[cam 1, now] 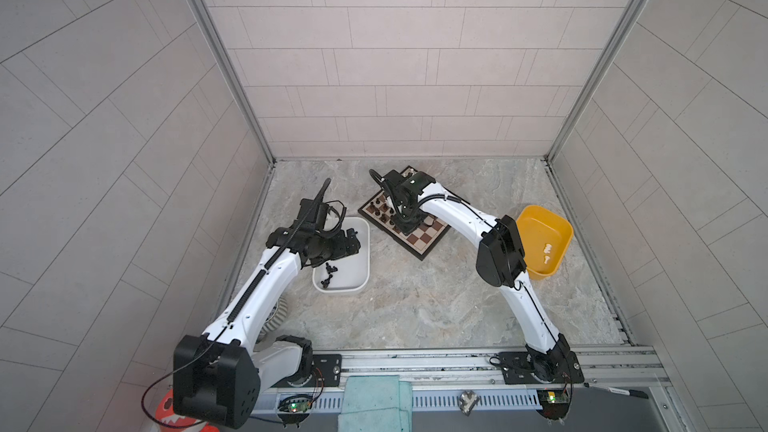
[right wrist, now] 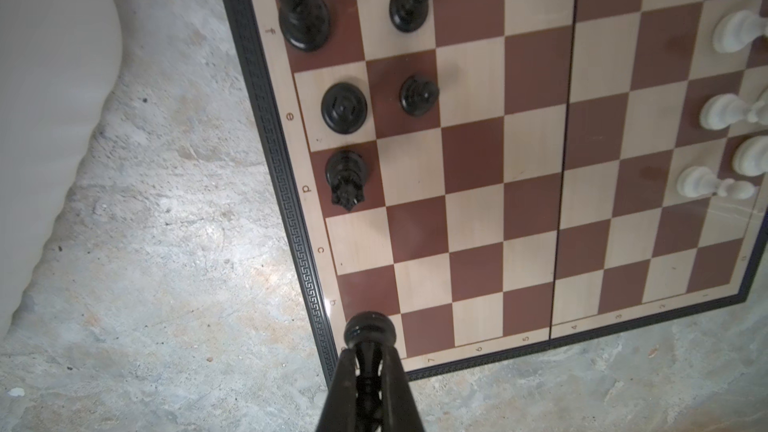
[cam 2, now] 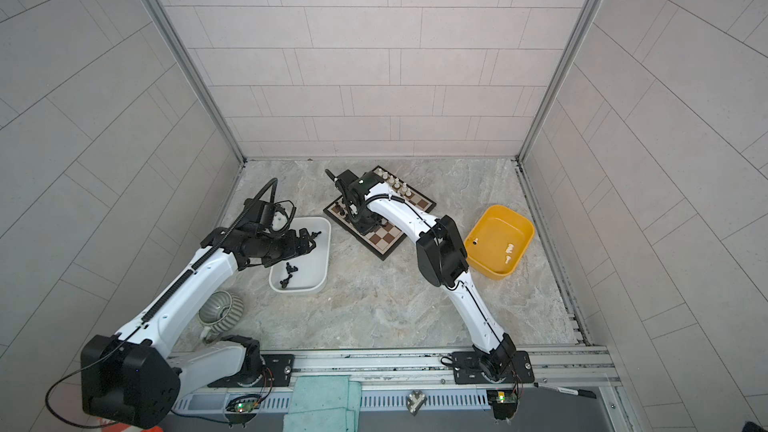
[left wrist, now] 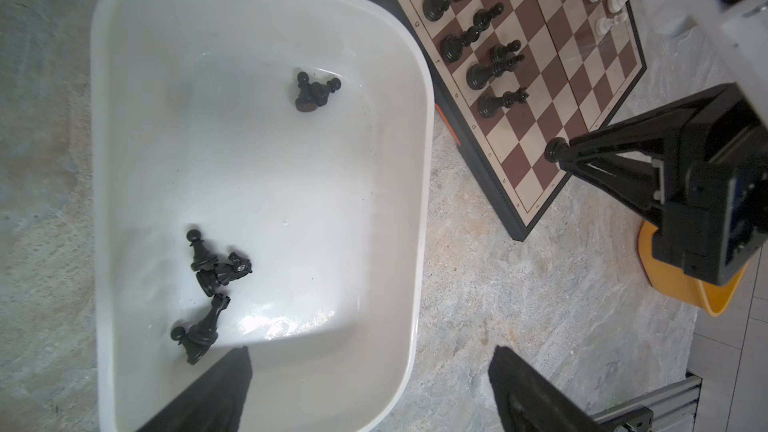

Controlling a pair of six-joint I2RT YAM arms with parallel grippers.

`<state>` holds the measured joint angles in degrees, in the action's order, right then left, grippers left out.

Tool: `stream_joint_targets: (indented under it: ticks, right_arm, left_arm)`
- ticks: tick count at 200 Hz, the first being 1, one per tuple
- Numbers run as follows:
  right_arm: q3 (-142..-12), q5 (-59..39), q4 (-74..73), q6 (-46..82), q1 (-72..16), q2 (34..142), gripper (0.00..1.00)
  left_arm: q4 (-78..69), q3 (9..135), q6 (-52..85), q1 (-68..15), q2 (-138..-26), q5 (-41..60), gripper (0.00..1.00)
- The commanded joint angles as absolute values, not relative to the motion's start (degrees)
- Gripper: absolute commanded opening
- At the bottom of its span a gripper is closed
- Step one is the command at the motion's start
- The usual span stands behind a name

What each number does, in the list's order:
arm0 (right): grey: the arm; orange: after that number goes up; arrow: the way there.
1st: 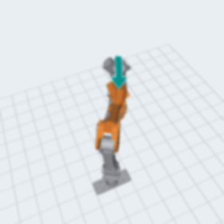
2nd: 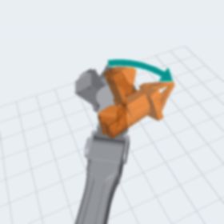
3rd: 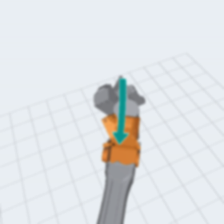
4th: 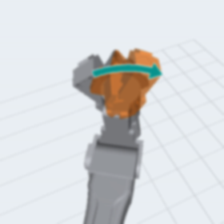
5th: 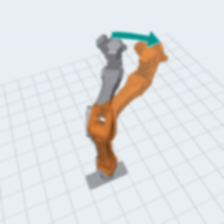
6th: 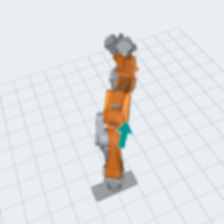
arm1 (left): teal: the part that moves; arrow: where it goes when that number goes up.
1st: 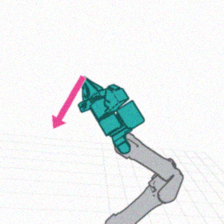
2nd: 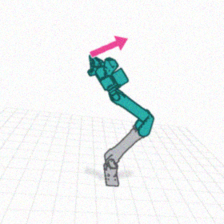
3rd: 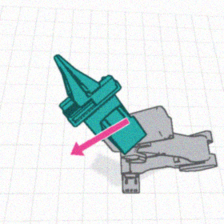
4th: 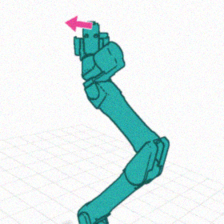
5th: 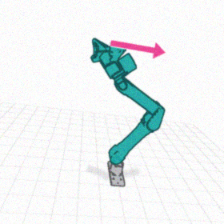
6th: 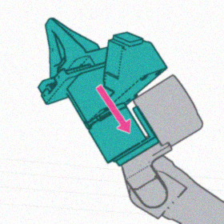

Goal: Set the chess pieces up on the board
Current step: 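Lower the black piece onto an edge-row square with right gripper while left gripper draws back, then open right gripper and withdraw it while left gripper lowers into white tray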

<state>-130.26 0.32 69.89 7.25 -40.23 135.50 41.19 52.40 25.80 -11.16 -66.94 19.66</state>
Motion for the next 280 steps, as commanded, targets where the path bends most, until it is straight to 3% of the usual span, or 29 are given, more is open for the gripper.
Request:
stream_joint_targets:
  ticks: [1, 71, 152, 243, 262, 280]
  right_arm:
    - [-133.34, 0.68, 72.68, 5.98, -40.67, 138.41, 0.00]
    - [-137.53, 0.00, 72.79, 5.45, -40.61, 143.07, 0.00]
    - [-137.61, -0.55, 71.85, 5.04, -40.53, 144.95, 0.10]
    - [-140.23, -1.69, 73.19, 6.38, -39.92, 143.50, 0.28]
    - [-140.80, -2.70, 73.59, 6.84, -39.38, 139.72, 0.32]
    - [-136.72, -4.00, 70.48, 7.30, -38.73, 132.69, 0.38]
  left_arm:
    - [40.85, 52.13, 24.60, -11.28, -66.48, 19.63, 0.96]
    - [41.29, 52.66, 24.46, -11.12, -66.75, 19.75, 0.96]
    - [42.01, 53.44, 24.26, -10.38, -67.42, 20.14, 0.96]
    - [41.74, 53.53, 24.17, -9.25, -68.13, 19.47, 0.99]
    - [40.77, 53.79, 23.46, -9.21, -69.46, 19.34, 1.00]
    - [41.57, 55.53, 20.72, -8.52, -72.99, 17.06, 0.94]
